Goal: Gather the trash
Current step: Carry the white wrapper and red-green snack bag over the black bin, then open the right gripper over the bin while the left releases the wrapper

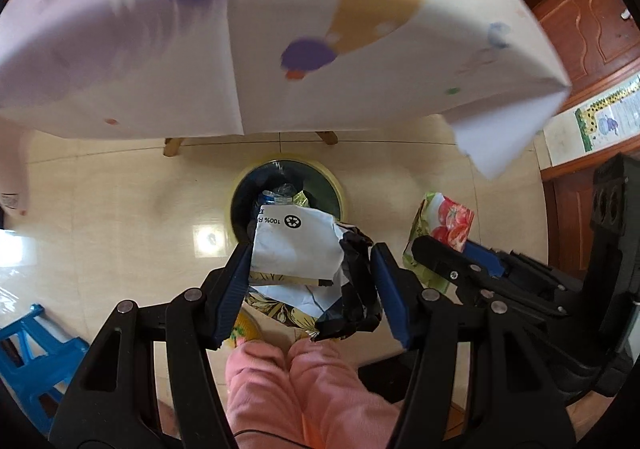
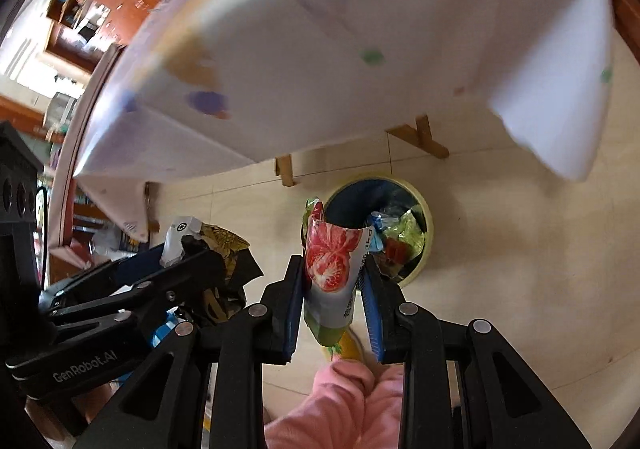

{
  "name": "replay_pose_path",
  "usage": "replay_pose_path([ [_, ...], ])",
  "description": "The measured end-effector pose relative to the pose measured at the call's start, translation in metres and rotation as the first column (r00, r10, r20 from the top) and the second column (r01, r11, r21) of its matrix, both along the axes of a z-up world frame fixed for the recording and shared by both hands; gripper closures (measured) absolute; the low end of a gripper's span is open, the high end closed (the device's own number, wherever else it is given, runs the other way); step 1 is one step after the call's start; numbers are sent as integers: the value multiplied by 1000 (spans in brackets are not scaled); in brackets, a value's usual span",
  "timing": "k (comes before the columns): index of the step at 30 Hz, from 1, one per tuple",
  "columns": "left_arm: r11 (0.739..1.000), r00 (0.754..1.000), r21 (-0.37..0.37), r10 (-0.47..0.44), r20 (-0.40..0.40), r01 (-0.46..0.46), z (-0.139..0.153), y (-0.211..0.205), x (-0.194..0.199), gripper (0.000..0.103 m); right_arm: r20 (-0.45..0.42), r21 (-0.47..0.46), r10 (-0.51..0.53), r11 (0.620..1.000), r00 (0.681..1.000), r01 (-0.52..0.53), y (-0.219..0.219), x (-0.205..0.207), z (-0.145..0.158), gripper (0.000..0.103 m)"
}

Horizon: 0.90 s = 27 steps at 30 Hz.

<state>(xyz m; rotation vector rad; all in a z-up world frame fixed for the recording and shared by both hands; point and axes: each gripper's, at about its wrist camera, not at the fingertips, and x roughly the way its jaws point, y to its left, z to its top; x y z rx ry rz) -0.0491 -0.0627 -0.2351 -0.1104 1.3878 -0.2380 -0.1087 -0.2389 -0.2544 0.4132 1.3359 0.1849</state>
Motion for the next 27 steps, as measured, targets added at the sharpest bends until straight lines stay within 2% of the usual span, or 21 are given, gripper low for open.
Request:
replay_pose_path([
  [9, 1000, 1000, -13, 8, -18, -9, -116, 5, 30, 45, -49, 22, -63, 998, 997, 64, -3, 24, -130, 75],
  [11, 1000, 1000, -25, 6, -26, -7, -140, 6, 34, 39, -65, 17, -64, 998, 996, 65, 1, 30, -155, 71],
  [13, 999, 1000, -31, 7, -24, -8, -156, 7, 37, 27, -84, 13, -68, 997, 994, 70, 3, 36, -181, 64],
  [15, 1000, 1000, -29, 4, -14, -4, -169, 8, 38, 20, -104, 16, -66, 998, 992, 68, 5, 41, -200, 62],
  [21, 999, 999, -26, 25, -27, -25, -195, 18, 38, 18, -126, -20, -34, 999, 991, 32, 16, 52, -236, 48],
  [27, 999, 999, -21, 37, -21, -38, -184, 30, 39, 14, -113, -33, -25, 999, 993, 21, 23, 56, -238, 40],
])
